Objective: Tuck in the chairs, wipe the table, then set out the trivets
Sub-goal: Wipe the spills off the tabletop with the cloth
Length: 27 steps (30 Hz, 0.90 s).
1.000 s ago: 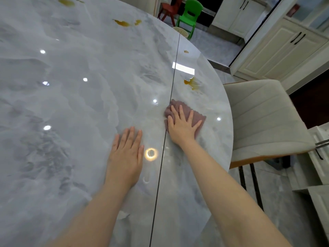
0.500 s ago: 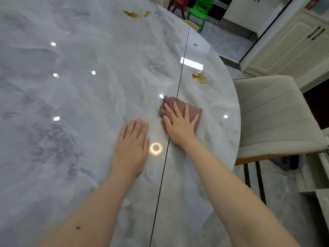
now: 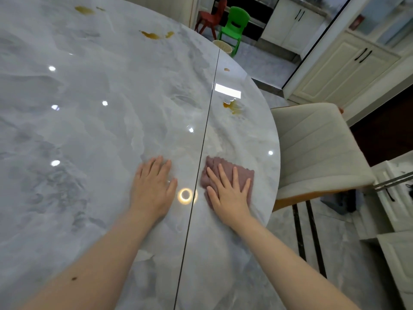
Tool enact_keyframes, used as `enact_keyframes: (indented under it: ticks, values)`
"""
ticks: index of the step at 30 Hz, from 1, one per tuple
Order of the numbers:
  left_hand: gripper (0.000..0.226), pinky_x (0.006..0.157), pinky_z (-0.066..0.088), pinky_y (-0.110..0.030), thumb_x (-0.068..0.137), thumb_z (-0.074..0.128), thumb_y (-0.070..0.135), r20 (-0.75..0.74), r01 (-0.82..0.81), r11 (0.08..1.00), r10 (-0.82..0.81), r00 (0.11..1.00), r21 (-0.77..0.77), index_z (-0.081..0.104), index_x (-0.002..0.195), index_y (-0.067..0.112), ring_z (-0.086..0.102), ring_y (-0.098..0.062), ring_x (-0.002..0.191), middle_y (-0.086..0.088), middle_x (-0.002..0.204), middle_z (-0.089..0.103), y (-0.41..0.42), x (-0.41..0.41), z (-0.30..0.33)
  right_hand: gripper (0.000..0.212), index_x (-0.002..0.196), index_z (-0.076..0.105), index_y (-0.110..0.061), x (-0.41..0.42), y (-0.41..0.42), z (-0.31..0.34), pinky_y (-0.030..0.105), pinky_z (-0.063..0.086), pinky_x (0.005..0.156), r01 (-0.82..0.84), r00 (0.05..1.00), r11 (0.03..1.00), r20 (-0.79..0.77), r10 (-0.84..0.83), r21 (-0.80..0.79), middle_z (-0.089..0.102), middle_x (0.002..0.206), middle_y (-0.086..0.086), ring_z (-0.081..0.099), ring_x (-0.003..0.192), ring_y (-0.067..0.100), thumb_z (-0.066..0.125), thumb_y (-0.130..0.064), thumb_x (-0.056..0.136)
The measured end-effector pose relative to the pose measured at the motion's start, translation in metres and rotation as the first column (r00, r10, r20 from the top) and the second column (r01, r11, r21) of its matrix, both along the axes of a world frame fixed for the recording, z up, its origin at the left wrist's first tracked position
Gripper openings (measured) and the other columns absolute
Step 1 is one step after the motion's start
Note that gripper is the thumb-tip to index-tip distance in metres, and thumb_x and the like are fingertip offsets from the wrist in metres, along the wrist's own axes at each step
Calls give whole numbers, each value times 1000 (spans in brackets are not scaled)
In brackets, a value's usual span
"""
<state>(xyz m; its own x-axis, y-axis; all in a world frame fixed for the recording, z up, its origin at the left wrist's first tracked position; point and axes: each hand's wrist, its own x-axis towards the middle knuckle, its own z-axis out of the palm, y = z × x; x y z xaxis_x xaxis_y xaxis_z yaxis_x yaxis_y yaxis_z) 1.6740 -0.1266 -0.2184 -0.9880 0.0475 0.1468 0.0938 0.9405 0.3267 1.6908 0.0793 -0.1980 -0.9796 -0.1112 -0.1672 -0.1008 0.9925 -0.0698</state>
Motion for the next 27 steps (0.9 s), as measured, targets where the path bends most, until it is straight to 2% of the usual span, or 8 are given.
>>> enact_keyframes:
  ticks: [2,4,7,11,14,19,21,27]
  values:
    - [50,88,31,-41,82,28,40,-40,-67,998,66,997,-22,64,100,10,56,-34,98,-14,104,61,5,-20,12,64,146,-1,-51,-13,1,0,64,-12,110,-101,995,995,-1,101,-23,-6,159,-17,-13,147,28,-2,-61,83]
    - [43,81,35,-42,86,28,35,-76,-140,990,139,987,-18,63,91,10,58,-34,87,-13,92,61,8,-42,20,62,146,4,-52,-31,-8,0,65,-13,109,-206,978,977,0,207,-48,-3,159,-17,-12,147,28,1,-61,85]
    - [46,96,35,-45,91,28,32,-61,-202,979,202,977,12,62,114,10,56,-34,108,-15,117,62,19,-78,14,59,145,10,-52,-80,-18,-1,65,-13,109,-269,963,960,-21,269,-78,3,159,-17,-9,147,28,5,-61,87]
    - [58,111,19,-49,93,19,35,13,-207,977,208,978,-48,44,138,10,35,-30,136,-13,144,42,32,-104,-3,49,146,12,-51,-160,-2,-1,63,-12,110,-172,985,979,-18,171,-113,3,159,-19,-8,147,25,22,-54,98]
    - [64,114,15,-48,92,9,38,37,-202,977,205,978,-73,34,144,11,25,-28,141,-12,151,33,33,-105,-6,50,148,10,-47,-181,25,-2,61,-10,112,-118,993,990,6,119,-80,0,159,-18,-8,148,23,22,-50,100]
    - [69,116,9,-45,90,1,40,49,-209,975,212,976,-71,29,147,13,19,-25,144,-9,154,27,35,-102,-1,55,149,1,-45,-117,61,2,59,-12,113,10,1000,999,-1,-10,-53,-5,159,-17,-12,147,21,5,-54,95]
    - [69,116,9,-46,90,1,40,64,-206,976,210,976,-66,29,147,13,20,-26,143,-9,153,28,36,-102,-1,63,149,-1,-45,-92,50,1,60,-12,112,-50,999,998,0,50,-25,-6,159,-16,-12,147,23,-3,-57,87]
    - [65,115,13,-48,92,7,39,58,-208,977,211,976,-46,36,144,11,26,-28,141,-11,151,33,35,-104,-4,63,149,13,-42,-125,-15,-5,62,-12,111,-254,967,963,-35,251,-86,4,160,-13,-7,148,25,5,-56,88]
